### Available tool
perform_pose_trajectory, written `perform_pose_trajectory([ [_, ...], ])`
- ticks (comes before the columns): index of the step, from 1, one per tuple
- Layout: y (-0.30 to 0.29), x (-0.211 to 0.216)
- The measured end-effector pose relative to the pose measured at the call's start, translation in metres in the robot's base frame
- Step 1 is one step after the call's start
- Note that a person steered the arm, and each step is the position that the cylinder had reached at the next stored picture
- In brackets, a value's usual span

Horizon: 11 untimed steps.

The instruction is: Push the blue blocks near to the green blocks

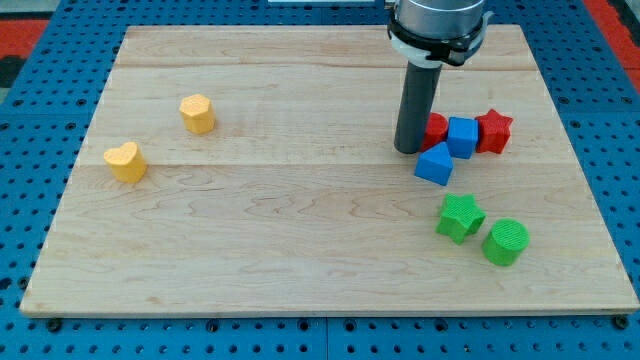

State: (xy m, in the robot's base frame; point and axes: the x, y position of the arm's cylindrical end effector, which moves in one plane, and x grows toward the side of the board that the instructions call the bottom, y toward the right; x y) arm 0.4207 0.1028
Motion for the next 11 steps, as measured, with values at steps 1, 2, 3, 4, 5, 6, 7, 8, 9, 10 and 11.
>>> perform_pose_trajectory([
  [1,0.018,-0.011],
  [2,0.030,-0.035],
  [3,0.083,-0.036],
  [4,0.088,-0.002],
  [5,0.084,0.025],
  [6,0.074,0.050],
  [7,0.055,-0.005],
  [8,0.013,-0.003],
  [9,-0.002,0.031],
  [10,-0.001,0.030],
  [11,-0.016,0.005],
])
